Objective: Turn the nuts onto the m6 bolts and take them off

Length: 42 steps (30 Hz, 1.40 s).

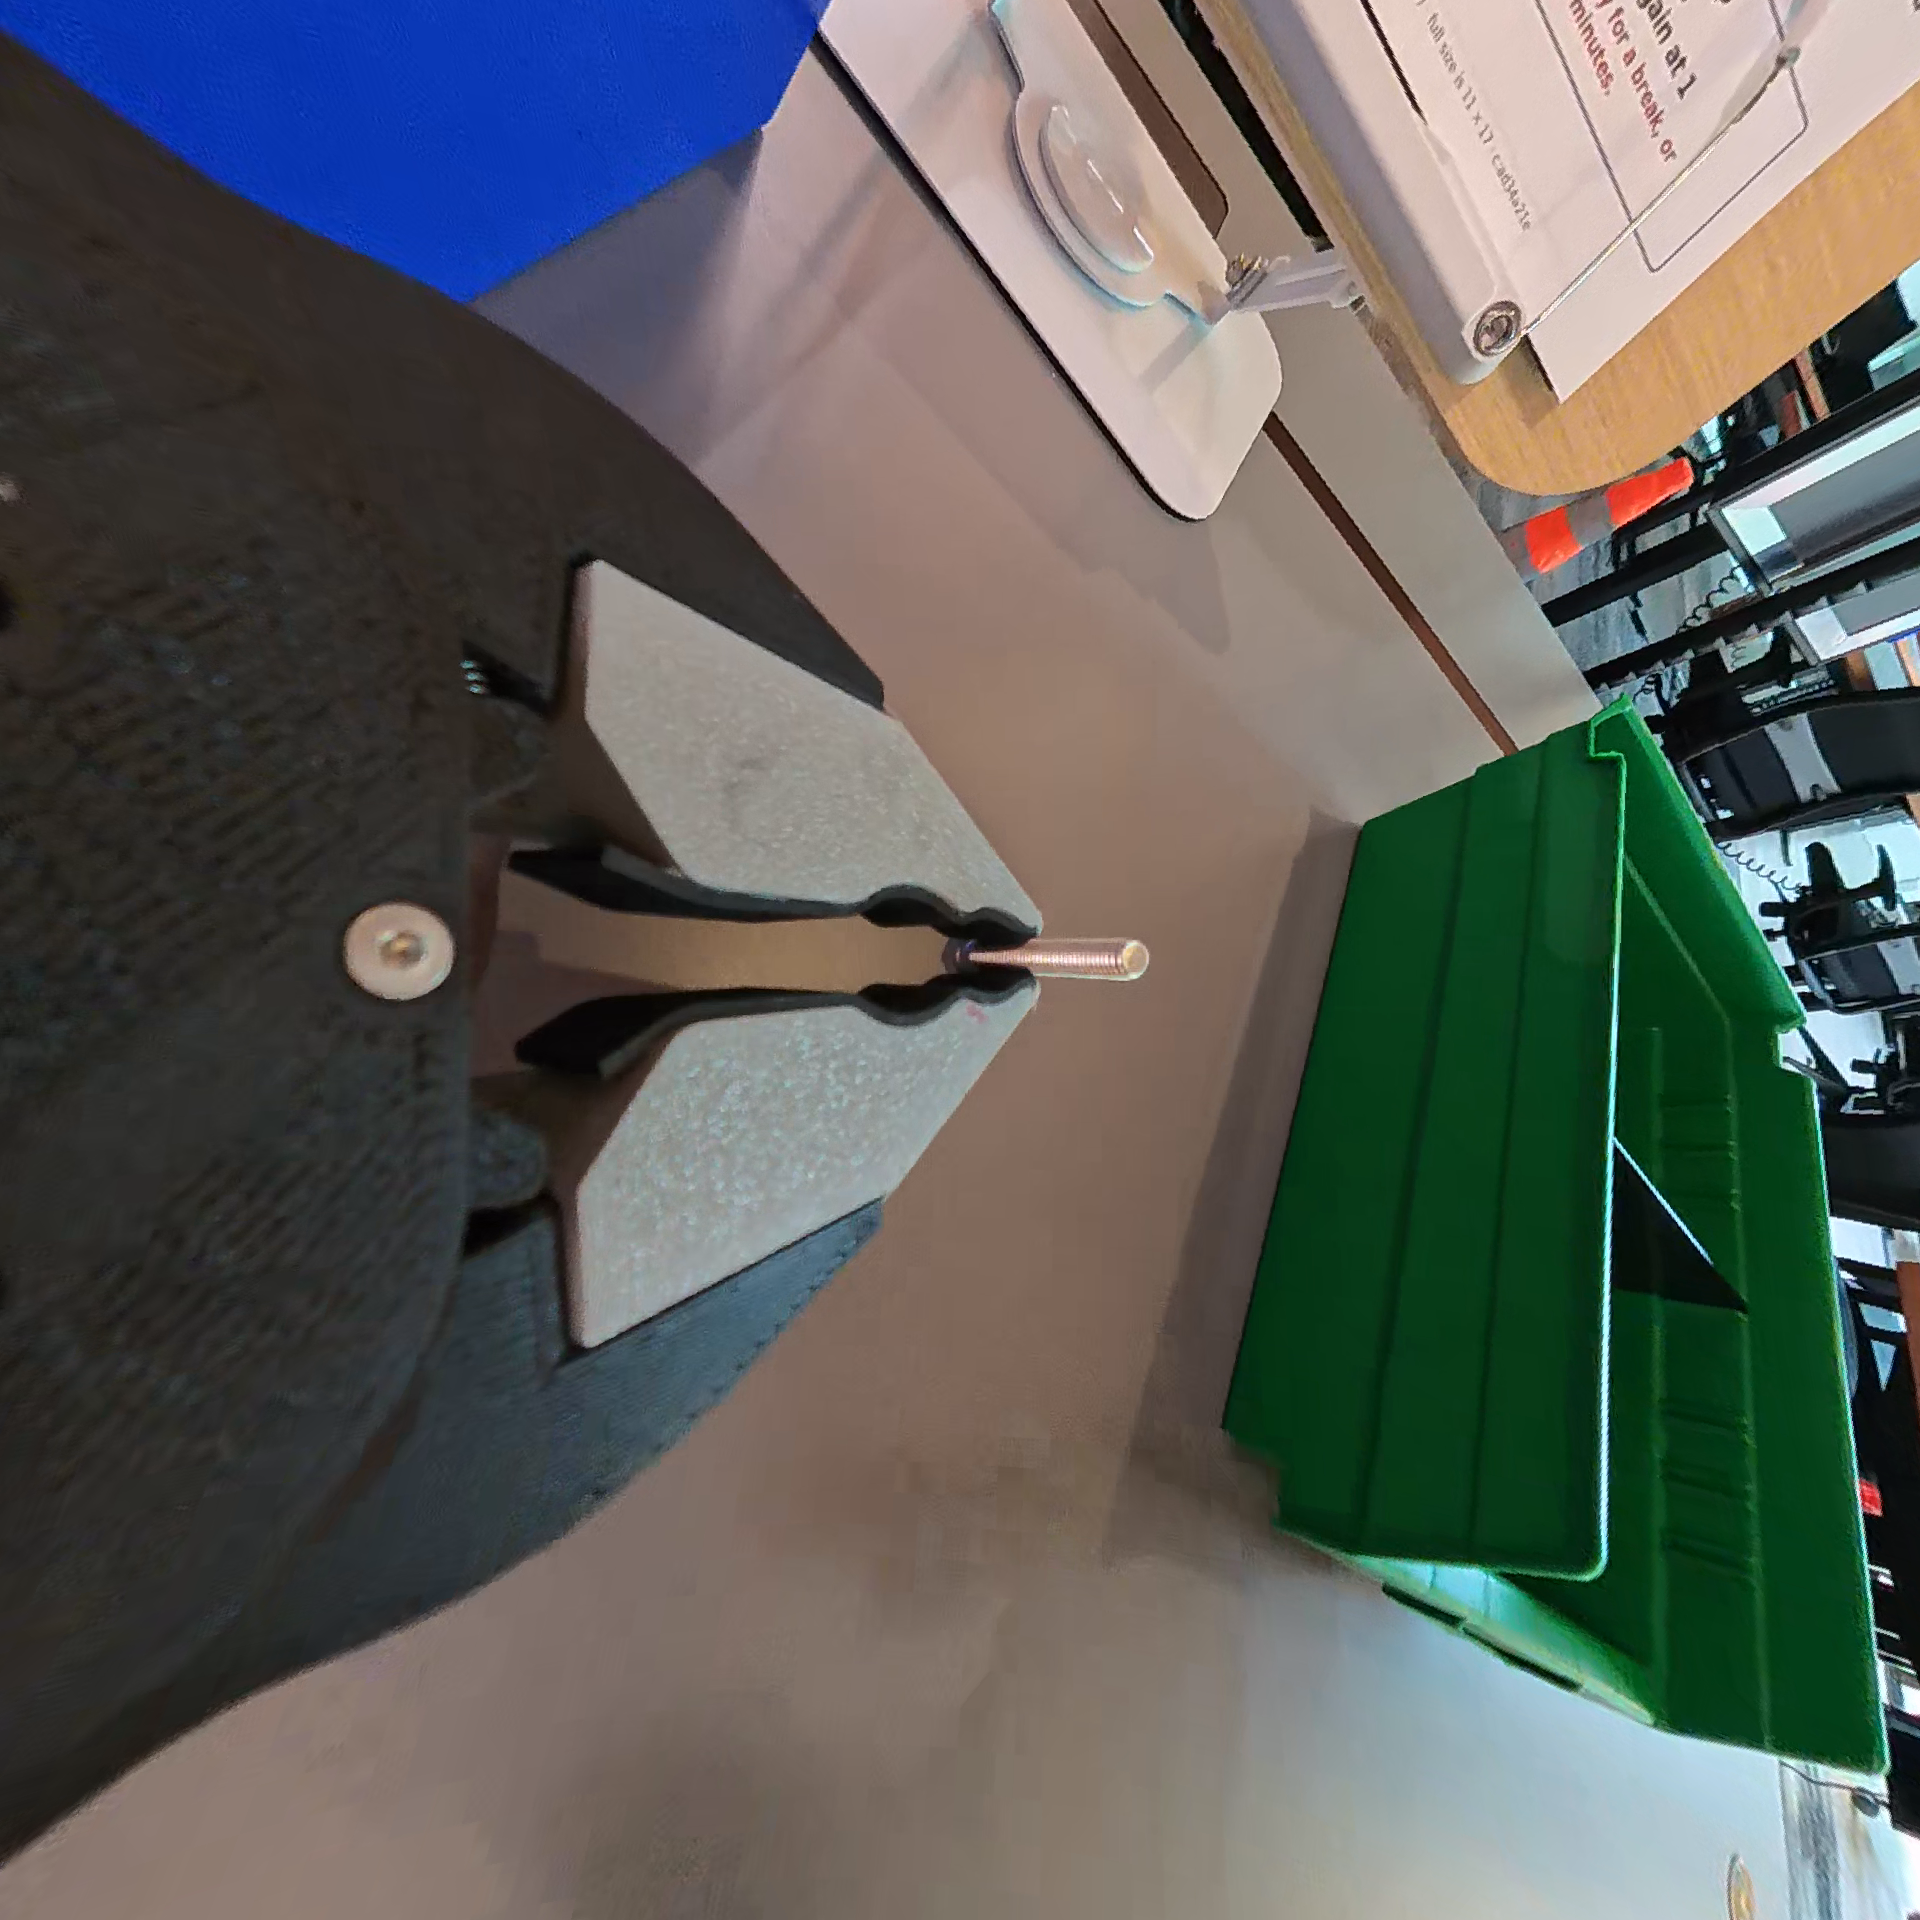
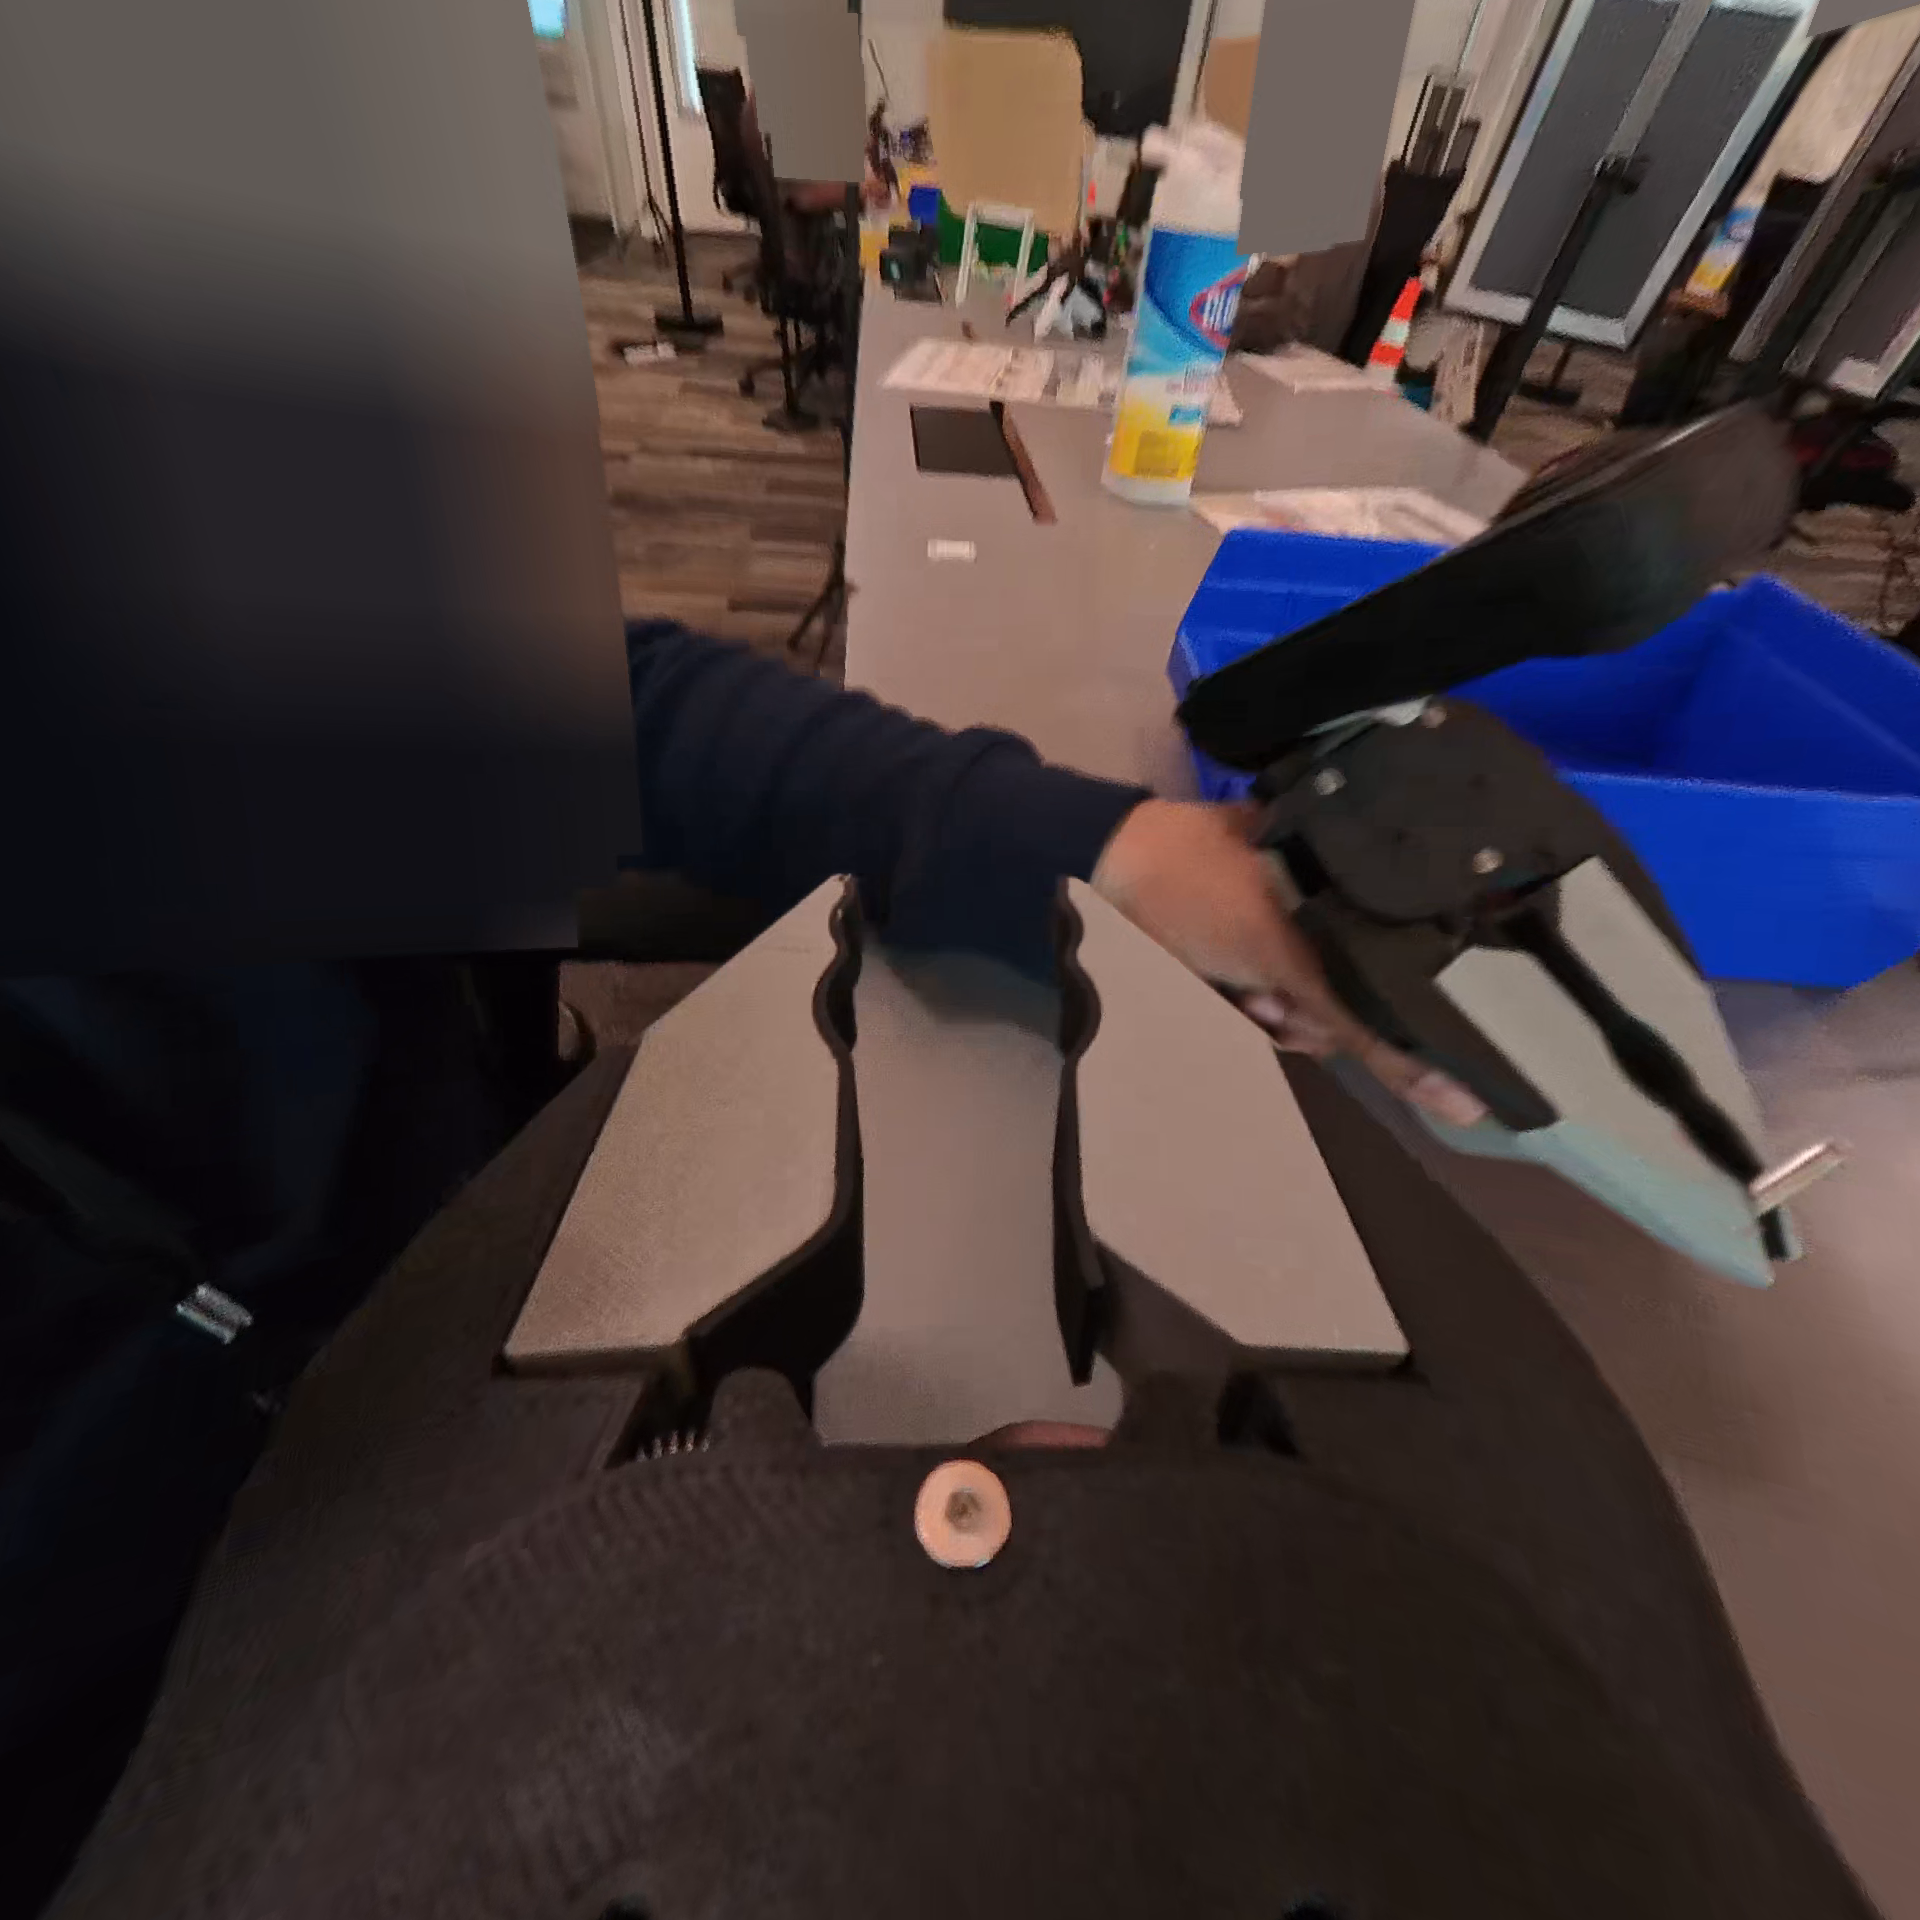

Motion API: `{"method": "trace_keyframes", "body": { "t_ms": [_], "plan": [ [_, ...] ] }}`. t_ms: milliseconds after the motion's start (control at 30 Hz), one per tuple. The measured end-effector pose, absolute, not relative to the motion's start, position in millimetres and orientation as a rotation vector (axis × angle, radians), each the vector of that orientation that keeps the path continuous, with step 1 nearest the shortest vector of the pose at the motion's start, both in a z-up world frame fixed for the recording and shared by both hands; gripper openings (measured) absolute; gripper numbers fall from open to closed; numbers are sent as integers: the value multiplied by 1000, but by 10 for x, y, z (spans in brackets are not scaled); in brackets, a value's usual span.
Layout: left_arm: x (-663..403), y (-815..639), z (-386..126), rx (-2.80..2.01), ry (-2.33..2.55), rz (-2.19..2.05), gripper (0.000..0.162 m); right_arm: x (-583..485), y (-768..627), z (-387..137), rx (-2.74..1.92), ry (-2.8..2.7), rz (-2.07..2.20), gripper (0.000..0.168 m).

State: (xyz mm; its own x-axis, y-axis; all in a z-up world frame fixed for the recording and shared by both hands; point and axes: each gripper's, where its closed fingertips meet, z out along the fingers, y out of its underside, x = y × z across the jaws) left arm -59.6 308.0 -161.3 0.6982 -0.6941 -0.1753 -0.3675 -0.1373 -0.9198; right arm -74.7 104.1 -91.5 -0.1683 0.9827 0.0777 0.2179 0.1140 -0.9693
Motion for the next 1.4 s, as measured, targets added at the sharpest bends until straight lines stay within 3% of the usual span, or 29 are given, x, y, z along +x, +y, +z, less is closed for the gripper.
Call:
{"method": "trace_keyframes", "body": {
  "t_ms": [133,467,967,1400],
  "plan": [
    [-594,3070,-1612,-1746,856,-345,2,-674,838,-1240,-1305,-1587,1008,31],
    [-550,3057,-1730,-1766,899,-320,2,-648,657,-1231,-1367,-1493,1102,34],
    [-596,3098,-1752,-1755,923,-220,2,-626,176,-2131,-1493,-1623,1071,40],
    [-700,3050,-1591,-1679,805,-160,2,-561,222,-2631,-1697,-1637,870,31]
  ]
}}
